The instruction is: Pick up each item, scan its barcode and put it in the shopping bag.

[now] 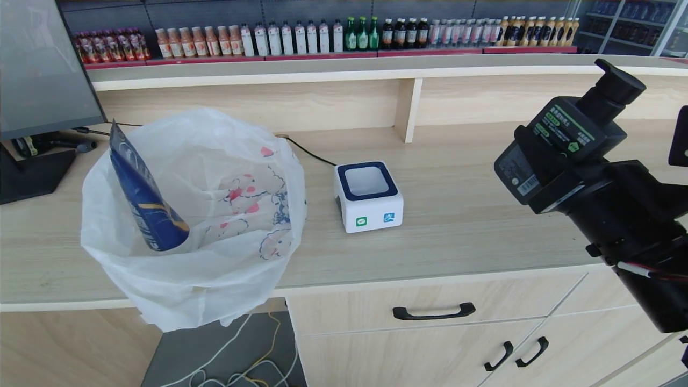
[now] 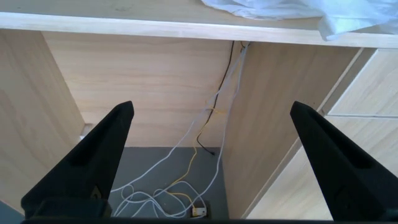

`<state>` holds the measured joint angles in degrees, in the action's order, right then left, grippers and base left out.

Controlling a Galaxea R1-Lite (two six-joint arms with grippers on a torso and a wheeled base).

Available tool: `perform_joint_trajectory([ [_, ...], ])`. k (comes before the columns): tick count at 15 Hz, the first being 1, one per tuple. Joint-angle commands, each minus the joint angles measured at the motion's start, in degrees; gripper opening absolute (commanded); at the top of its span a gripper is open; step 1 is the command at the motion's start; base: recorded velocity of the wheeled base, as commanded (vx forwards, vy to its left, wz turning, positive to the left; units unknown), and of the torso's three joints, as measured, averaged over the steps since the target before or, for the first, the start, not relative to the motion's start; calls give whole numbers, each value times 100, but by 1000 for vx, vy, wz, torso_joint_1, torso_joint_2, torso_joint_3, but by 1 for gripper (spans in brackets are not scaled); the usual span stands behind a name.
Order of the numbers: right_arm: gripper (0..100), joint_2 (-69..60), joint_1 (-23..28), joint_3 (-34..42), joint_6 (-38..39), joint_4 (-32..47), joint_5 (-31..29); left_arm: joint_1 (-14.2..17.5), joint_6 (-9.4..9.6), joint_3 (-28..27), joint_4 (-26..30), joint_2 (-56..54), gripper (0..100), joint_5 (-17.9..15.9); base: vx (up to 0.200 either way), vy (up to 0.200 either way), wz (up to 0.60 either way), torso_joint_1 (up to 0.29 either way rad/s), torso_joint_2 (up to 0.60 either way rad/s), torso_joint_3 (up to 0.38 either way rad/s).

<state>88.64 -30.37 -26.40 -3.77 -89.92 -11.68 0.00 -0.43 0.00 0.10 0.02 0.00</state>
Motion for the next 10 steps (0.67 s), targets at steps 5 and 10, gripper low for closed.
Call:
perform_joint_trajectory([
  [5, 0, 66, -39, -49, 25, -8, 8, 0, -1, 0, -1, -2, 100, 0, 0, 200, 0, 0, 2, 1],
  [10, 0, 136, -57, -119, 16, -8, 8, 0, 16, 0, -10, -2, 100, 0, 0, 80, 0, 0, 0, 0],
])
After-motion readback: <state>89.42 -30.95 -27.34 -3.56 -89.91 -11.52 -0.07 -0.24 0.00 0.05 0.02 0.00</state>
